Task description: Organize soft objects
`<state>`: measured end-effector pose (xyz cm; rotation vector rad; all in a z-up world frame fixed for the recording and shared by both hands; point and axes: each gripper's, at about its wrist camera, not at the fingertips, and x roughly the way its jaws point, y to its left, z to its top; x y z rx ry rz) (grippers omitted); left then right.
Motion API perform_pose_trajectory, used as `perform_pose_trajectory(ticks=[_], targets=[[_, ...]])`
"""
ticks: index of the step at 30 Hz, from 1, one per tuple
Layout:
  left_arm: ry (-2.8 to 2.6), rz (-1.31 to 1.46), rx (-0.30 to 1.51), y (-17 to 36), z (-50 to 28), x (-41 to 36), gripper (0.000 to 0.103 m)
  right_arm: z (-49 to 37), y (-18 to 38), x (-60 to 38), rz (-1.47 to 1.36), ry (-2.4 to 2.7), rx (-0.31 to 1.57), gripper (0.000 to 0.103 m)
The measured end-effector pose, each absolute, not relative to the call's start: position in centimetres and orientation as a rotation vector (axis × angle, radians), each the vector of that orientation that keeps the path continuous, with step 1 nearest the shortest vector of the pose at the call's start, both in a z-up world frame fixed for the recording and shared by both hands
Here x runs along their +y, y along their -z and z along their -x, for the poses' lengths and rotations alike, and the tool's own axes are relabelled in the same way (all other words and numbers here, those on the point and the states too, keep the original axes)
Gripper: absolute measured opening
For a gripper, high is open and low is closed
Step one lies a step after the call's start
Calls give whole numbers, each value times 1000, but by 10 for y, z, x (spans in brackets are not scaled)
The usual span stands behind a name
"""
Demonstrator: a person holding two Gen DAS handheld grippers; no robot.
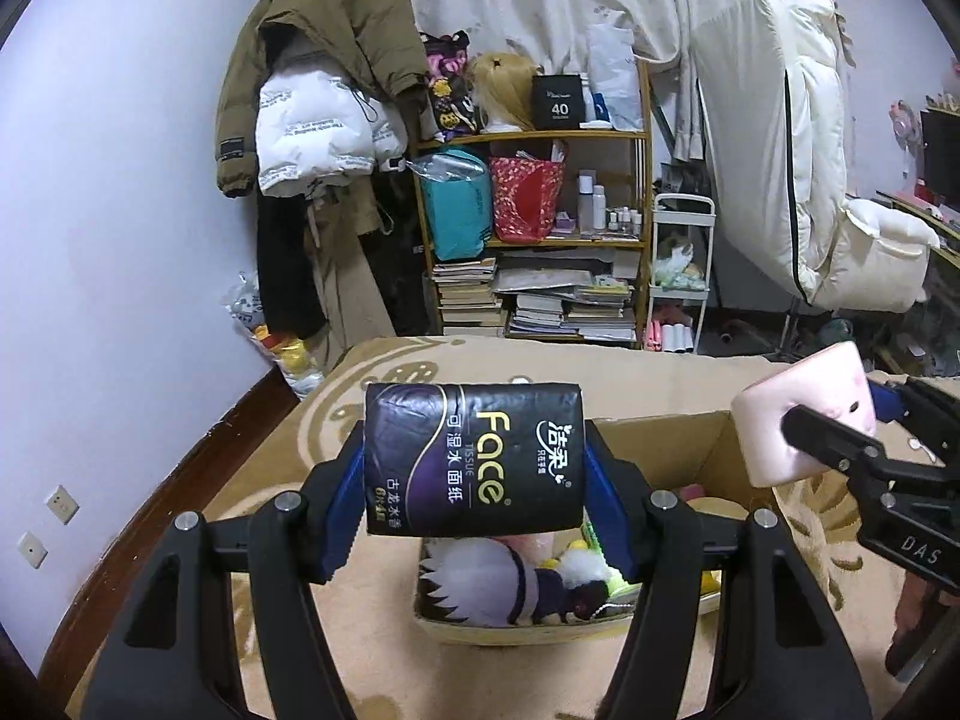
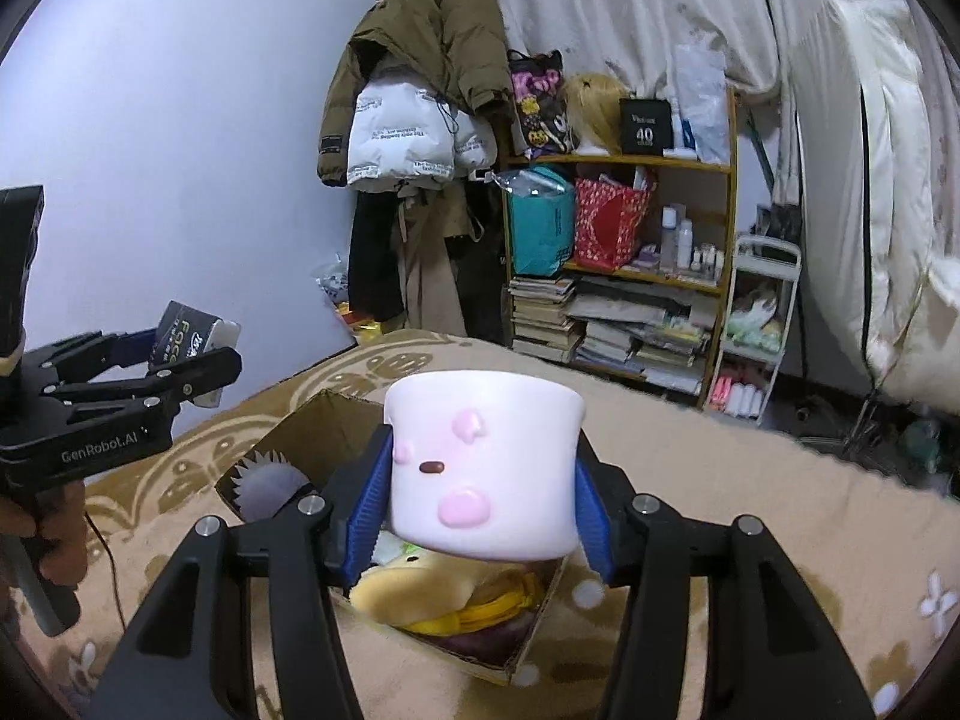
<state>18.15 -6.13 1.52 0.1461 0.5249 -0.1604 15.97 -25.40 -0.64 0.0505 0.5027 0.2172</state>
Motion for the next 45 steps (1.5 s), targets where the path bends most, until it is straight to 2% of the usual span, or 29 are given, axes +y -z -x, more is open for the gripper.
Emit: perform_pose_trajectory(ticks=[6, 17, 20, 21, 24, 26, 28, 45], targets=[[174, -166, 560, 1, -192, -68, 64, -172, 31, -261, -102, -246, 558, 60], [204, -130, 602, 20, -201, -74, 65, -176, 41, -265, -155, -285, 573, 68], [195, -132, 600, 20, -201, -74, 76, -174, 38, -264, -150, -287, 571, 81], [182, -137, 601, 21, -200, -74, 76, -172, 37, -263, -144, -281, 564, 86], [165, -148, 633, 24, -197, -71, 77, -172, 36, -264, -139, -269, 570, 91], [150, -130, 646, 24, -193, -65, 85, -172, 35, -265, -143, -271, 583, 96], [127, -106, 649, 22, -186, -58, 98, -172, 33, -265, -137, -276, 597, 102], [27, -81, 608, -26, -118, -6, 103, -136, -7, -268, -150, -229, 604, 103]])
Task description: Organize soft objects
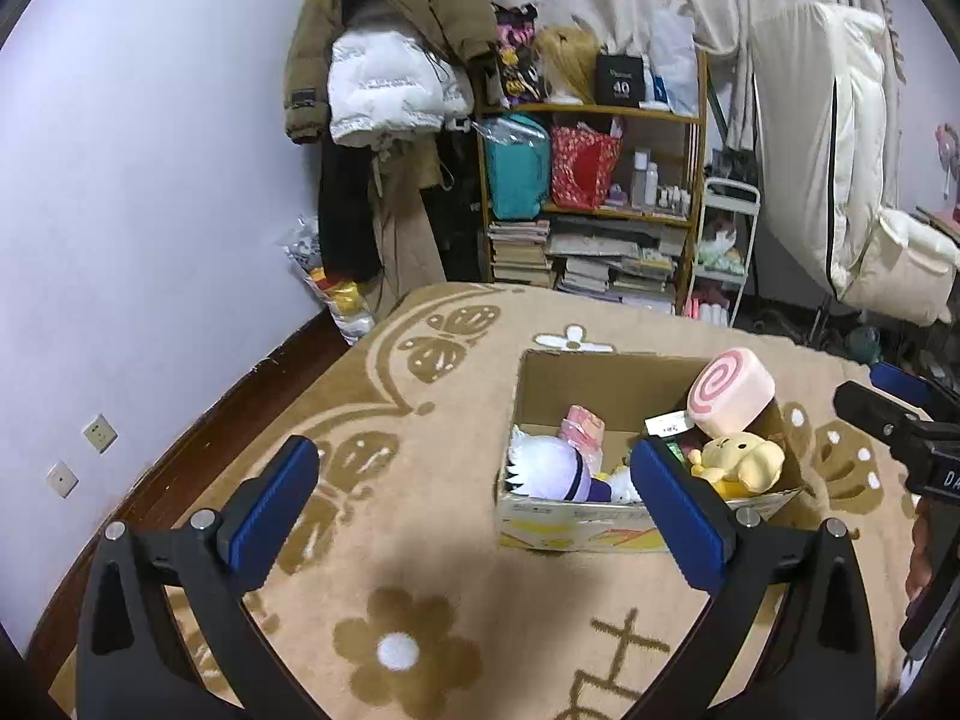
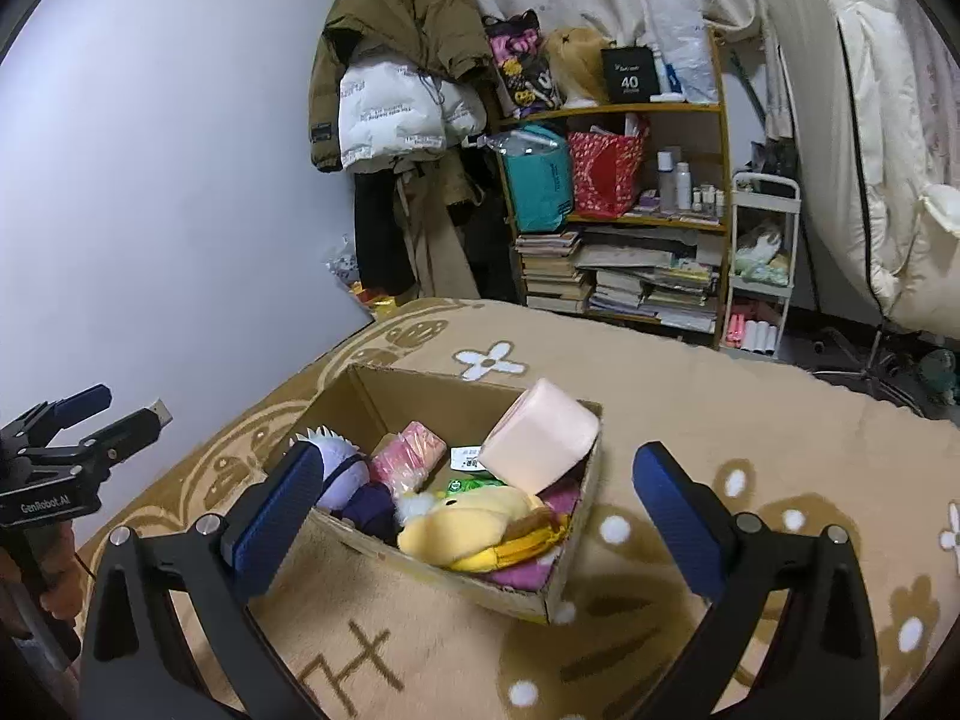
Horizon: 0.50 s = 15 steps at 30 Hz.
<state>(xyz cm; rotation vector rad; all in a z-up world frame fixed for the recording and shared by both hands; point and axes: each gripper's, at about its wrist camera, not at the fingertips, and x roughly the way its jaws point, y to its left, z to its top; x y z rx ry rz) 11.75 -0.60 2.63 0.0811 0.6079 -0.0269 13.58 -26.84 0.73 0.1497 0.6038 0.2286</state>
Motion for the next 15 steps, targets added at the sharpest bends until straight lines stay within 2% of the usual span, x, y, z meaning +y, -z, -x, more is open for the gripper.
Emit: perform_pose_trajectory(ticks=[15], targets=[[11, -45, 483, -67, -43, 27, 103, -54, -44, -271, -150, -159, 490, 103]])
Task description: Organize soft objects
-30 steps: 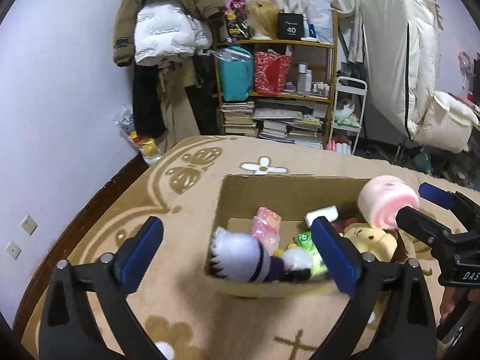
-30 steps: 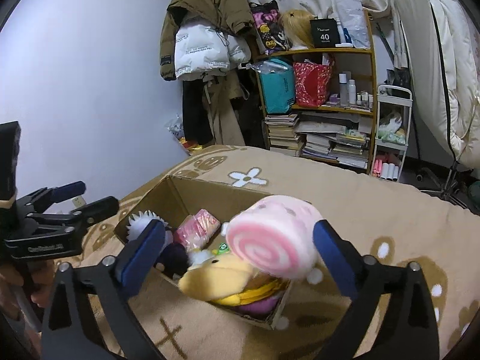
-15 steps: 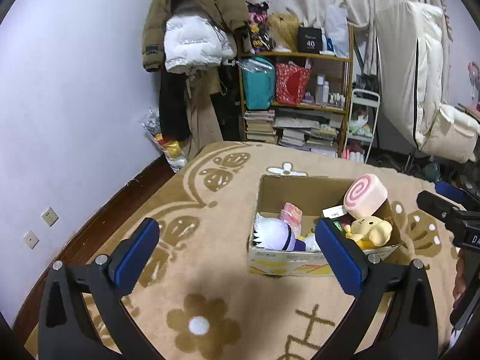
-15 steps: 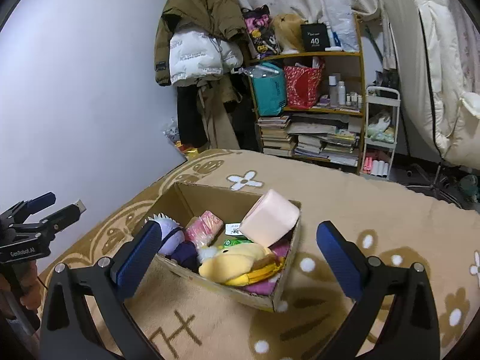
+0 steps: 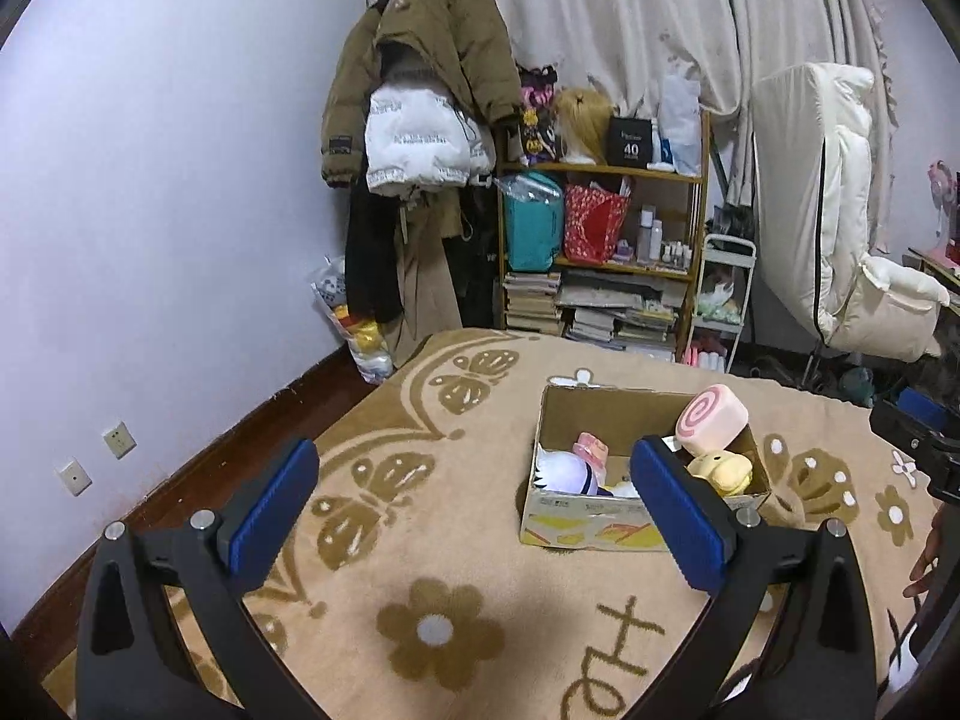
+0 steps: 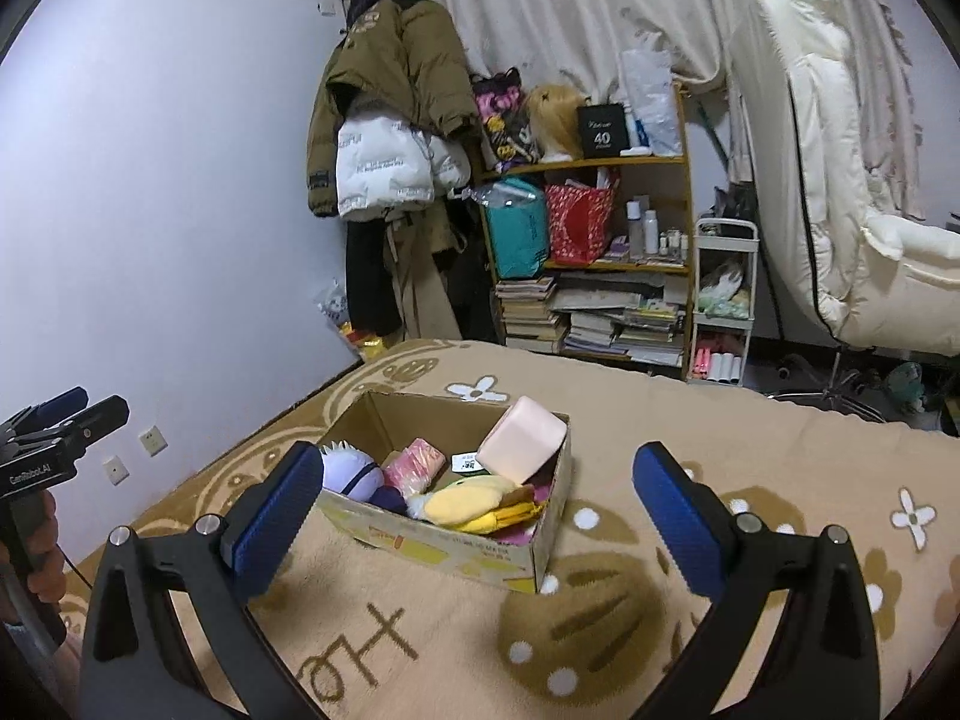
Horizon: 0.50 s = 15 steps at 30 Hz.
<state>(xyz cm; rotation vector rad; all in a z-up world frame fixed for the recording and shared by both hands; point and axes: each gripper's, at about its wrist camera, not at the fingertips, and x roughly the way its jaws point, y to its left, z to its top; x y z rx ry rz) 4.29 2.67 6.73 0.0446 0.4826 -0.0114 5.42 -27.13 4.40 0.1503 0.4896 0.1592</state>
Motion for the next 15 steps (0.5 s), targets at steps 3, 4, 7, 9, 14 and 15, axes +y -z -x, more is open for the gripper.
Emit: perform_pose_trajectory(ticks=[3, 4, 7, 9, 14, 15], targets=[[22, -38, 460, -64, -28, 30, 103, -37, -41, -274, -158, -143, 453, 103], [22, -36, 453, -63, -24, 31, 103, -32, -39, -275, -158, -136, 442, 103], [18, -33, 425, -59, -14, 34, 103, -18, -33, -275, -153, -113, 410, 103], [29, -23, 422, -57, -12, 33, 103, -13, -27, -276, -164, -90, 402, 103], [70, -23, 410, -53, -12, 27, 103, -3, -14, -278, -173, -89, 381, 103], [81, -30, 405, -53, -11, 24, 103, -2, -10, -278, -163, -87, 378, 103]])
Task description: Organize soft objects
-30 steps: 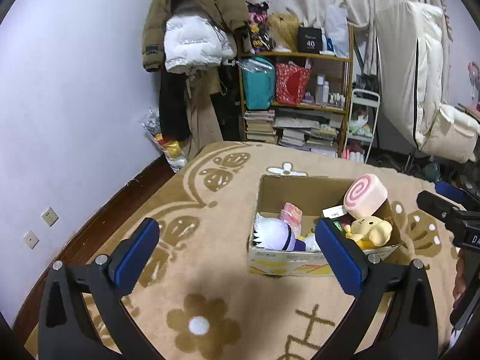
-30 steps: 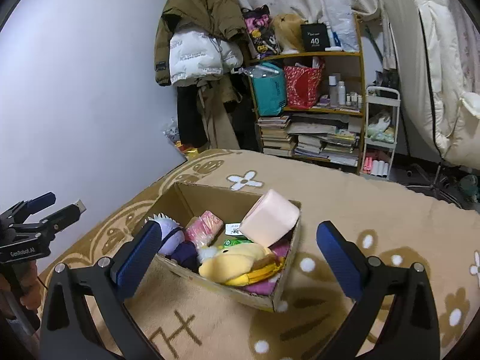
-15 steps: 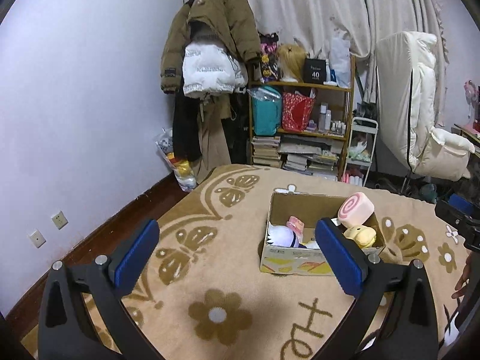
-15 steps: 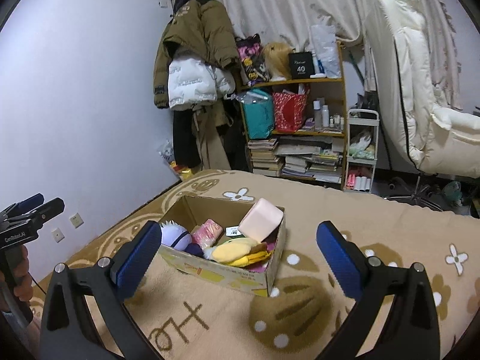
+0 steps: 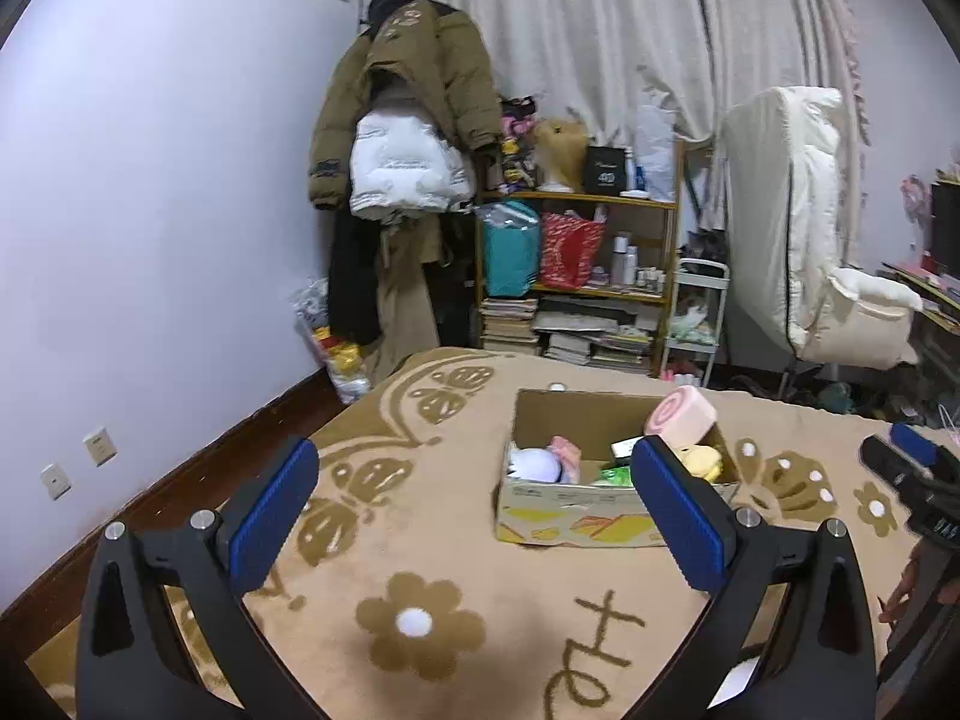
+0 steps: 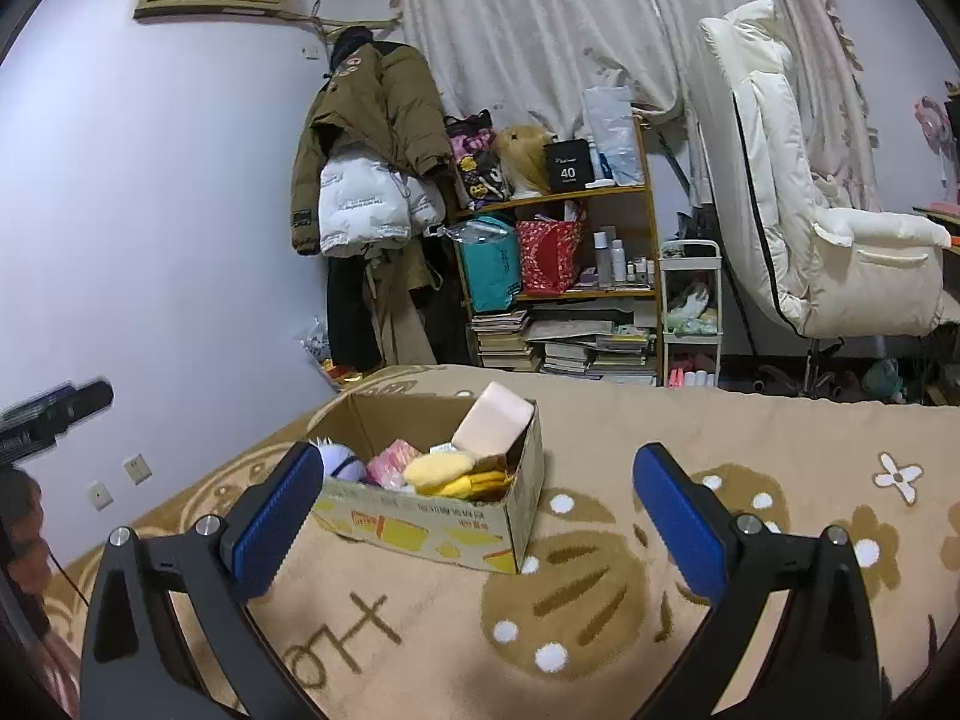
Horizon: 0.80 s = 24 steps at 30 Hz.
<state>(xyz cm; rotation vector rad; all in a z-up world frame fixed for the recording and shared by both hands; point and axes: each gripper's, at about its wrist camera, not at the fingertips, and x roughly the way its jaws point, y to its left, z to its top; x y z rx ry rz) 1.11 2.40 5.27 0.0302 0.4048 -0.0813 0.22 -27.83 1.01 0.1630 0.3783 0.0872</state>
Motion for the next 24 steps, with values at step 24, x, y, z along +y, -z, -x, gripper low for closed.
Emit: perform_pose_trajectory(ticks=[24], targets=[[108, -105, 455, -12, -22, -3, 103, -8, 16, -284, -144, -70, 396, 103]])
